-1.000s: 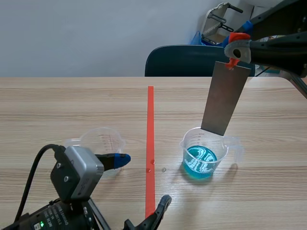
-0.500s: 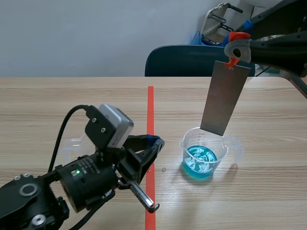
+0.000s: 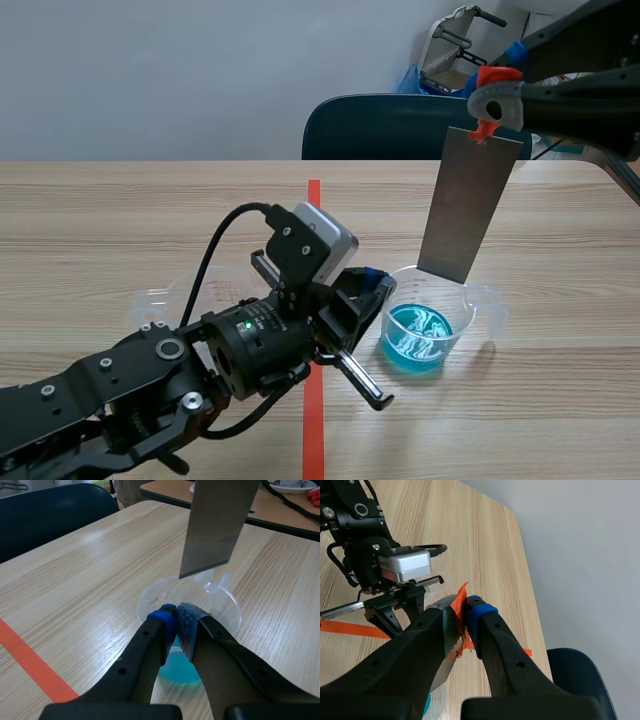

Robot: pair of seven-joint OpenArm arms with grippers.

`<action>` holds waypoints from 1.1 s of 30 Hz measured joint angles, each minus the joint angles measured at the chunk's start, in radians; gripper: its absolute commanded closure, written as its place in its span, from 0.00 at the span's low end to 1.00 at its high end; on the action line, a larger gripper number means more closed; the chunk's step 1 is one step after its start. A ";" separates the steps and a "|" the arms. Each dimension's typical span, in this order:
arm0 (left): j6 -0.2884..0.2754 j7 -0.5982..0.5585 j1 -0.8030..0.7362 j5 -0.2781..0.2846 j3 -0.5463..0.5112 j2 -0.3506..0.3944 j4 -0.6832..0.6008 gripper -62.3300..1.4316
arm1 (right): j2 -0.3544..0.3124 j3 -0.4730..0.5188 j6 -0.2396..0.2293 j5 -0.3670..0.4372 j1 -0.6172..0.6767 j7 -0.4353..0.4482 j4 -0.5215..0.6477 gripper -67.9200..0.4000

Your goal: Do the redox reaction experiment

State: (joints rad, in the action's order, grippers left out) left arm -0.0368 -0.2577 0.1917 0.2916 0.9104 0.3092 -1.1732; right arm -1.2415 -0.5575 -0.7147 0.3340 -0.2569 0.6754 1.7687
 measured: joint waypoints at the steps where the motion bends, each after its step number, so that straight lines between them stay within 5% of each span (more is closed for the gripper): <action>1: 0.000 0.000 0.006 0.000 0.000 -0.007 0.009 0.95 | 0.000 0.000 0.000 0.000 0.000 0.000 0.000 0.98; 11: 0.001 0.000 0.039 0.000 0.000 -0.069 0.079 0.95 | 0.000 0.000 0.000 0.000 0.000 0.000 0.000 0.98; 27: 0.007 -0.001 0.040 0.000 0.000 -0.071 0.082 0.94 | 0.000 0.000 0.000 0.000 0.000 0.000 0.000 0.98; 33: 0.011 -0.119 0.002 0.000 0.000 -0.039 0.081 0.95 | 0.000 0.000 0.000 0.000 0.000 0.000 0.000 0.98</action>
State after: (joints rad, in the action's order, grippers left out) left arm -0.0261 -0.3767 0.1936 0.2920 0.9100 0.2699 -1.0920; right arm -1.2415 -0.5575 -0.7147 0.3340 -0.2569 0.6758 1.7687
